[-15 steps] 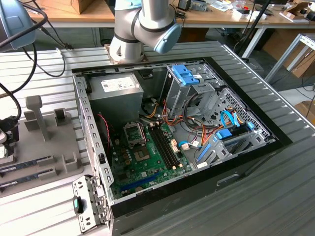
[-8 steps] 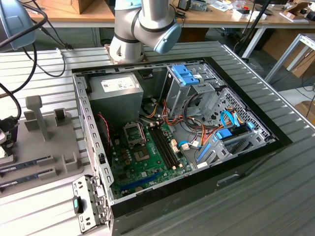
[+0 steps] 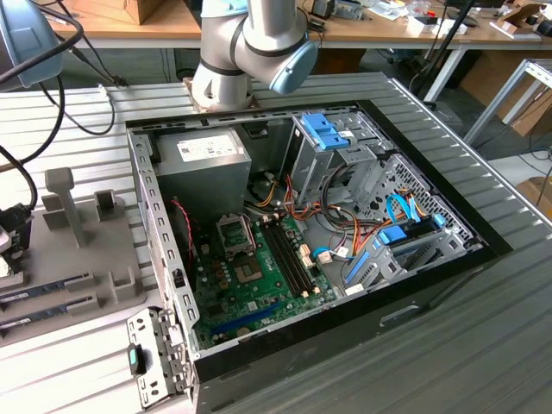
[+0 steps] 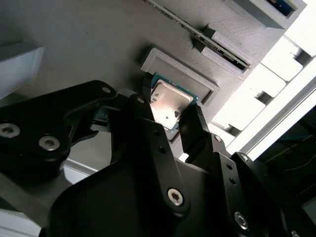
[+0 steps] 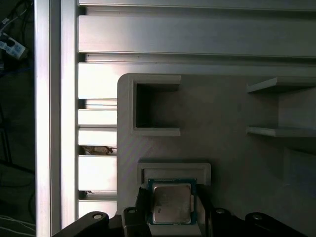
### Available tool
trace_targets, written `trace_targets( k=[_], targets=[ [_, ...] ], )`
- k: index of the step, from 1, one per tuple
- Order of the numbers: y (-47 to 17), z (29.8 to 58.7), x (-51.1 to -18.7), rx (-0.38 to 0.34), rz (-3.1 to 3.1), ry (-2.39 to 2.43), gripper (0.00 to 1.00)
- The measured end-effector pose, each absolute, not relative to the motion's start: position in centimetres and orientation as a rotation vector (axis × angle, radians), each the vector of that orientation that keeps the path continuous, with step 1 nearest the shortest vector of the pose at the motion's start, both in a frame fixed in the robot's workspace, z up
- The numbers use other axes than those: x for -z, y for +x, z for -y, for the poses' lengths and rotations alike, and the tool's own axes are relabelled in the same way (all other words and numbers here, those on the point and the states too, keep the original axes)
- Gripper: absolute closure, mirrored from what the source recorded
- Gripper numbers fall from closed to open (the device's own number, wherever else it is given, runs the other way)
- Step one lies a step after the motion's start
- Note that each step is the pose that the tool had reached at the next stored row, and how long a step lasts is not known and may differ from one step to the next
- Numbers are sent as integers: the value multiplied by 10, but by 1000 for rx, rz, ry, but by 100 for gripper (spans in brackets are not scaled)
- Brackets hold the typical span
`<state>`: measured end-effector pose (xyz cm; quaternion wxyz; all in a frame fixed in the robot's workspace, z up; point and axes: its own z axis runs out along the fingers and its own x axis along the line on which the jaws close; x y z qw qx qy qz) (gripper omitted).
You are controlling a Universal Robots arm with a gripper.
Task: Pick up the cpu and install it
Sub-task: 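Pick up the cpu and move it towards the insertion slot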
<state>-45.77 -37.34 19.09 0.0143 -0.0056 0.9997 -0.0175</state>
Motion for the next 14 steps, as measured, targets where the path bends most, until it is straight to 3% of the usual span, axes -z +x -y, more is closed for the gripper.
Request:
trace_targets(
  k=[14],
  targets=[
    [-458, 373, -203, 54, -3113, -17, 53]
  ],
)
